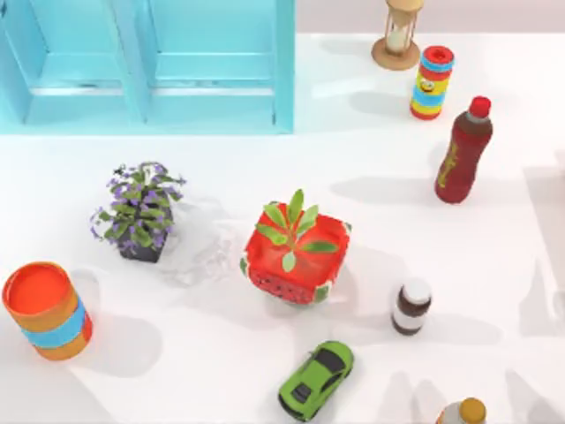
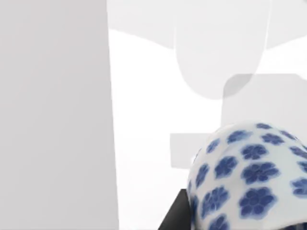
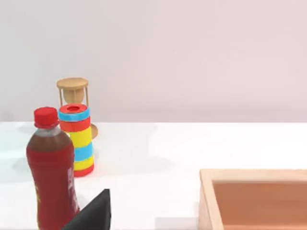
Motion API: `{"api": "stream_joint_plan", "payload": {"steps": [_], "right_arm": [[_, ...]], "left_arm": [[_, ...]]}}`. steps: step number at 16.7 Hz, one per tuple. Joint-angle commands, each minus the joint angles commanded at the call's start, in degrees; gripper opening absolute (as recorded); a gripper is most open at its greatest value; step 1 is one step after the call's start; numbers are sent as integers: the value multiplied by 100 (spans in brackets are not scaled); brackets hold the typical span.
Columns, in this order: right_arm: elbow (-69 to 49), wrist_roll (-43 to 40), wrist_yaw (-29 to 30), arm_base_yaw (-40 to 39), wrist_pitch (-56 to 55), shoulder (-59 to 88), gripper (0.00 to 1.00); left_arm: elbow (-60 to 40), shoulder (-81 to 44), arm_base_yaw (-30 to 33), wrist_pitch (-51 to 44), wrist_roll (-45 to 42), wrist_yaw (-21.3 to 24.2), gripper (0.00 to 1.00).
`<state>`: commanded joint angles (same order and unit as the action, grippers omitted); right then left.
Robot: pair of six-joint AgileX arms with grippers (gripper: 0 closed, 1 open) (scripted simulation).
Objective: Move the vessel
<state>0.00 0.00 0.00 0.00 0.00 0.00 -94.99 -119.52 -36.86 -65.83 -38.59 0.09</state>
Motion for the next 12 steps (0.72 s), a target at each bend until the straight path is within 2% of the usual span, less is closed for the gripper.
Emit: {"api": "stream_joint_plan", "payload": {"steps": [5,9,12], "right_arm": [[0,0,0,0,0,0,100],[0,0,0,0,0,0,100],[0,0,0,0,0,0,100]], "left_arm": [[550,-183,-24,771,-14,3,0],[592,-206,-27,814,-16,3,0],[592,-206,-27,814,-16,3,23]]}}
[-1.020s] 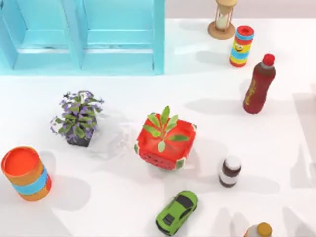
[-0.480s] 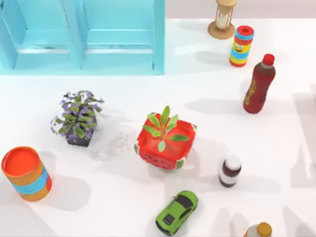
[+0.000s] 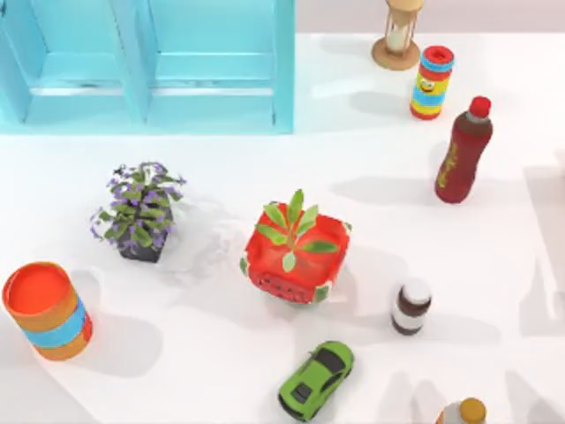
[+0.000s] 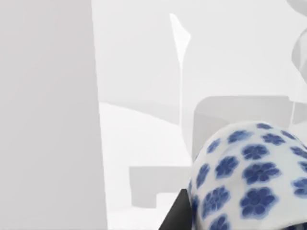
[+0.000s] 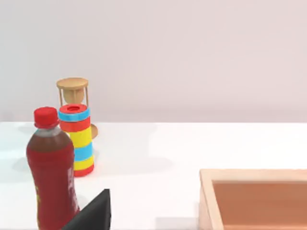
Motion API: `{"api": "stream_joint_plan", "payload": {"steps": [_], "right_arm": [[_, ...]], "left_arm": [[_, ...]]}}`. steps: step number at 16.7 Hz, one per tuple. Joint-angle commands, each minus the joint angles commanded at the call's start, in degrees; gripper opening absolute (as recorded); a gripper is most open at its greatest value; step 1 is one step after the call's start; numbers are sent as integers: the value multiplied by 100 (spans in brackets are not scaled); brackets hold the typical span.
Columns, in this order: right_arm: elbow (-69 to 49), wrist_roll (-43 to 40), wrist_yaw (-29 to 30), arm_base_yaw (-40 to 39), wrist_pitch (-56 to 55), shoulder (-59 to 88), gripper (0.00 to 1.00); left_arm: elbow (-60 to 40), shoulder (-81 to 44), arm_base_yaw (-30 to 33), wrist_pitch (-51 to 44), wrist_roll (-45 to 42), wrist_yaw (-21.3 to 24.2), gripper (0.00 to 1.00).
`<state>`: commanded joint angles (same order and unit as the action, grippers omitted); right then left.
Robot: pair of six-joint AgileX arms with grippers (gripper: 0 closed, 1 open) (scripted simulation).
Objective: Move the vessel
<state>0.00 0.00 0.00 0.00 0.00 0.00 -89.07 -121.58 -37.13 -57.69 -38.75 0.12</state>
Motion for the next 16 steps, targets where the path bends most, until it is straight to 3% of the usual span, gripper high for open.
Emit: {"api": "stream_joint_plan", "payload": {"steps": [10,16], "right_arm": [[0,0,0,0,0,0,100],[0,0,0,0,0,0,100]], "left_arm": [[0,0,0,0,0,0,98],[0,0,0,0,0,0,100]]}}
